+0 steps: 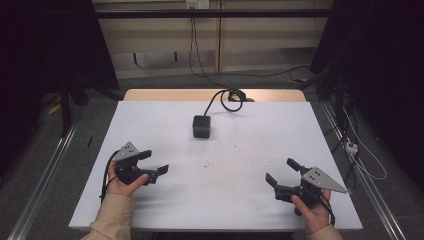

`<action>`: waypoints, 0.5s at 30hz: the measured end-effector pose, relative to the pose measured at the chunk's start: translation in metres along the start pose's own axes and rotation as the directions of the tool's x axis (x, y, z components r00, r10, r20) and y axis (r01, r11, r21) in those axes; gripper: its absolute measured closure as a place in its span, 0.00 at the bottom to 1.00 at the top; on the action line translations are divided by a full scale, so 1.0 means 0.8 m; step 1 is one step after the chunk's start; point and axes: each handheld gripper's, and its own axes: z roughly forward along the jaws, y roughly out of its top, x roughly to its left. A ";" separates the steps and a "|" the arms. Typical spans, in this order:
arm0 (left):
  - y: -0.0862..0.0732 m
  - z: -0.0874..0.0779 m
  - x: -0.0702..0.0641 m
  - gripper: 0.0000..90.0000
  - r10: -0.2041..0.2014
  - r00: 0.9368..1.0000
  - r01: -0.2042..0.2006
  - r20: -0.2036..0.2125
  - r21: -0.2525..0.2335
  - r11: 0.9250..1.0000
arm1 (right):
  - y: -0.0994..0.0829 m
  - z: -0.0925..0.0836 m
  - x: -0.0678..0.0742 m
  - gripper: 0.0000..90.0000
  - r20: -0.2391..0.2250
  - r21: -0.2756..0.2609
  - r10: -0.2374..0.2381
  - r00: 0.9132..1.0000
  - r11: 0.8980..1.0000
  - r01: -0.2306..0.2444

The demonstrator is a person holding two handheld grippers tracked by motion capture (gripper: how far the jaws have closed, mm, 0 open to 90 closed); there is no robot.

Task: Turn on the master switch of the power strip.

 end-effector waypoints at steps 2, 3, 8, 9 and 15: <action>-0.001 -0.002 0.000 0.09 0.001 1.000 -0.001 0.002 -0.004 1.000 | 0.000 0.000 0.000 0.08 0.001 -0.001 0.001 1.000 1.000 -0.001; -0.002 -0.003 0.000 0.09 0.002 1.000 -0.002 0.000 -0.004 1.000 | 0.000 0.000 0.000 0.08 0.001 -0.002 0.001 1.000 1.000 -0.001; -0.004 -0.008 0.002 0.09 -0.002 1.000 0.002 -0.005 -0.008 1.000 | 0.000 0.000 0.000 0.08 0.001 -0.001 0.001 1.000 1.000 -0.001; -0.005 -0.009 0.002 0.09 -0.004 1.000 0.004 -0.007 -0.008 1.000 | 0.000 0.000 0.000 0.08 0.000 0.000 0.001 1.000 1.000 -0.001; -0.007 -0.014 0.004 0.09 -0.008 1.000 0.007 -0.014 -0.010 1.000 | 0.000 0.000 0.000 0.08 0.000 -0.001 0.001 1.000 1.000 -0.001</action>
